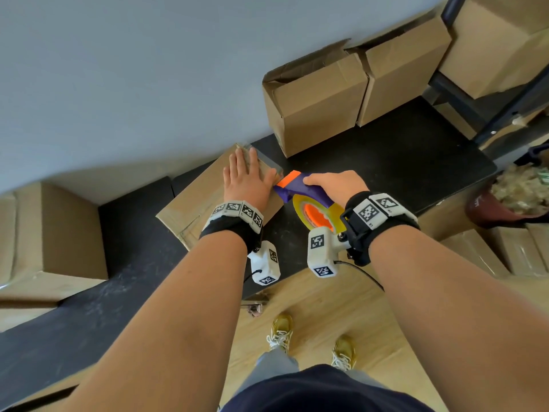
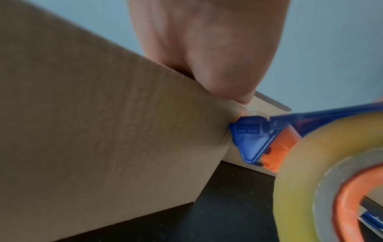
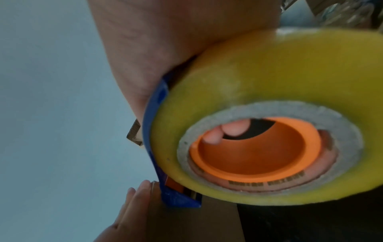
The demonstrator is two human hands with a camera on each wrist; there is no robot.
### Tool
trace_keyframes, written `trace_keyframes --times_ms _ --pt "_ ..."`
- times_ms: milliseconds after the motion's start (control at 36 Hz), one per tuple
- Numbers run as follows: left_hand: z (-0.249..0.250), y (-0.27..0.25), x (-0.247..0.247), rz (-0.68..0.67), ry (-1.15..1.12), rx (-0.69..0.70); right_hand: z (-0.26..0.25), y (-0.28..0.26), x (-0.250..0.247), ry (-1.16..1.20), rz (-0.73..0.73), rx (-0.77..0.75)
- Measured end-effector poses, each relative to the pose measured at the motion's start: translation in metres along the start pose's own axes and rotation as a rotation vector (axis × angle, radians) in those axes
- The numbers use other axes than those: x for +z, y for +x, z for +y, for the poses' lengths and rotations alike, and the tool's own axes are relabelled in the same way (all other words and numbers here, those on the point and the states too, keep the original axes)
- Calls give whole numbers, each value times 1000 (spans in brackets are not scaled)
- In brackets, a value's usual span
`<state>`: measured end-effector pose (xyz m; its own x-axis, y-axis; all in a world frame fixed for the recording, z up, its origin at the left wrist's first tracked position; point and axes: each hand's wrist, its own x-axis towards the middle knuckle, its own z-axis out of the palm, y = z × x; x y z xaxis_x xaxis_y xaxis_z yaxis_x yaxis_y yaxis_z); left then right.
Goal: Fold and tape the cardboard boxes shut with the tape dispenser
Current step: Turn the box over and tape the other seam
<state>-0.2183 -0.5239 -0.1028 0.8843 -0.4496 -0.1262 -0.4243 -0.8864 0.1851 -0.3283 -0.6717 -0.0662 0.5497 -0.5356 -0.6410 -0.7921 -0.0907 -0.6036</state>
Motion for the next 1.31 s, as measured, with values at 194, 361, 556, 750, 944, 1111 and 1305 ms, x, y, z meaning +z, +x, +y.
trace_keyframes --times_ms 194,361,556,750,944,1111,1305 --pt "0 -1 -1 -44 -9 -12 -1 -5 -9 -4 -107 -23" --pt "-3 -5 3 -20 -21 -5 33 3 4 -48 20 131" --pt "0 -4 7 7 85 -10 30 10 -3 26 126 53" --pt "9 -5 8 40 113 -29 19 19 -1 -141 69 9" --pt "6 -15 12 118 44 26 30 34 15 -447 96 -105" --pt "8 -12 10 60 107 38 41 46 27 -586 152 -229" --pt "9 -10 9 47 121 24 42 50 41 -692 101 -132"
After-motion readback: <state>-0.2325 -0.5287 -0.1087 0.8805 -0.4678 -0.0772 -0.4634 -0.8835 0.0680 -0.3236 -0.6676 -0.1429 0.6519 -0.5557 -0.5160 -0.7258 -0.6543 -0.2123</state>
